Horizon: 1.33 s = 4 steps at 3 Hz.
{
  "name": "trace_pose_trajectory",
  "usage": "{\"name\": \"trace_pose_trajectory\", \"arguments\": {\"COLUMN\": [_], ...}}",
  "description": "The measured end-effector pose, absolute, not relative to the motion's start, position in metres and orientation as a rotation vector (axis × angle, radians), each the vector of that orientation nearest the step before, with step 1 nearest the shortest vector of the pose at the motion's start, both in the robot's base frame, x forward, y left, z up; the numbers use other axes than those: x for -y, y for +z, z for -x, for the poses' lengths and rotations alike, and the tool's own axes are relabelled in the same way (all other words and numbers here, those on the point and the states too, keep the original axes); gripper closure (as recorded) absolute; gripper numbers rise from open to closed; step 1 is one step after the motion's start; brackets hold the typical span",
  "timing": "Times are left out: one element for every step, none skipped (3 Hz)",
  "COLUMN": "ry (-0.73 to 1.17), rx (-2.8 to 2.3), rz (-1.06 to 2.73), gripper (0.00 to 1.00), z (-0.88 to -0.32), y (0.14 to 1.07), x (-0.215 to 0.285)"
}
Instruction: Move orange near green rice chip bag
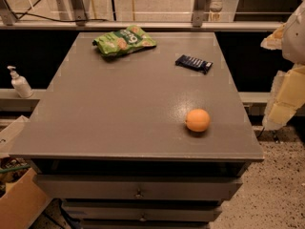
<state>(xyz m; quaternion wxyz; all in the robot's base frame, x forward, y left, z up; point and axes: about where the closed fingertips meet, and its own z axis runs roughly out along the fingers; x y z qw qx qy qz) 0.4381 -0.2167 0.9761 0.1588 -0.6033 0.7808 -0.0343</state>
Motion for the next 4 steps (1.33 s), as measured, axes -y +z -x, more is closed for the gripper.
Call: {"name": "trace_pose_trajectory", "arguments": {"ry": [-0.097,-0.043,0.039,0.133], "rx": [-2.215,-2.207,-2.21,-2.23], "rz": [1.721,1.679,1.626,1.572], "gripper": [0.0,0.0,0.0,0.0], "z": [-0.441,-0.456,-0.476,-0.489], "y": [0.976,0.961,0.94,0.915], "x": [0.215,0.209,0.199,0.187]}}
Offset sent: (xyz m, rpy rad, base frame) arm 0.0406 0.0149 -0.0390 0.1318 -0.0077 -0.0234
